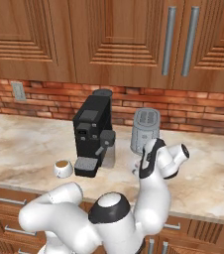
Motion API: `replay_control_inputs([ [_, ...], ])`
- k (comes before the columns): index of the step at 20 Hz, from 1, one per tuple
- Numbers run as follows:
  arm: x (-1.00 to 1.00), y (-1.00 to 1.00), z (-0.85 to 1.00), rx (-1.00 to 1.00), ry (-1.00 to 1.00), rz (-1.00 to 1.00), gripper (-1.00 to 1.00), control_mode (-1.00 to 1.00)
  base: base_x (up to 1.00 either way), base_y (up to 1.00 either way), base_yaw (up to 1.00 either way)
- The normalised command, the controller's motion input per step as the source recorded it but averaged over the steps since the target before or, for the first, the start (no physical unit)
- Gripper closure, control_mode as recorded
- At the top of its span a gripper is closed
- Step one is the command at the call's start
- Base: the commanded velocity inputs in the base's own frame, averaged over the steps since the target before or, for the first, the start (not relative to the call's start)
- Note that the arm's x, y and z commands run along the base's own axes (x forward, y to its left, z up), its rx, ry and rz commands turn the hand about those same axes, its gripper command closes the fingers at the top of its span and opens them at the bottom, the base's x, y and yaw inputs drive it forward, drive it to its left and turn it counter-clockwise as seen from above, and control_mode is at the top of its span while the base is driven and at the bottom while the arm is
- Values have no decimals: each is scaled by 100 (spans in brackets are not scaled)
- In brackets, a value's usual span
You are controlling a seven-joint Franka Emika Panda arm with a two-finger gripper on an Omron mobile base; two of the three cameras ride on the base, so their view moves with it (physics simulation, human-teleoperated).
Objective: Take a sugar cube from the saucer and place it inside the coffee. Then, grab milk from the fridge and place it next to the coffee on the counter to sweeten the coffee.
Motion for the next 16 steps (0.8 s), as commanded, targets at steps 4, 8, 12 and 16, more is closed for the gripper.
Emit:
replay_control_inputs([
  [4,25,0,-8,0,0,0,-100,-100,0,0,0],
  [8,34,0,0,0,0,0,-100,-100,0,0,0],
  [12,28,0,0,0,0,0,-100,-100,0,0,0],
  [16,11,0,-21,0,0,0,-100,-100,0,0,0],
])
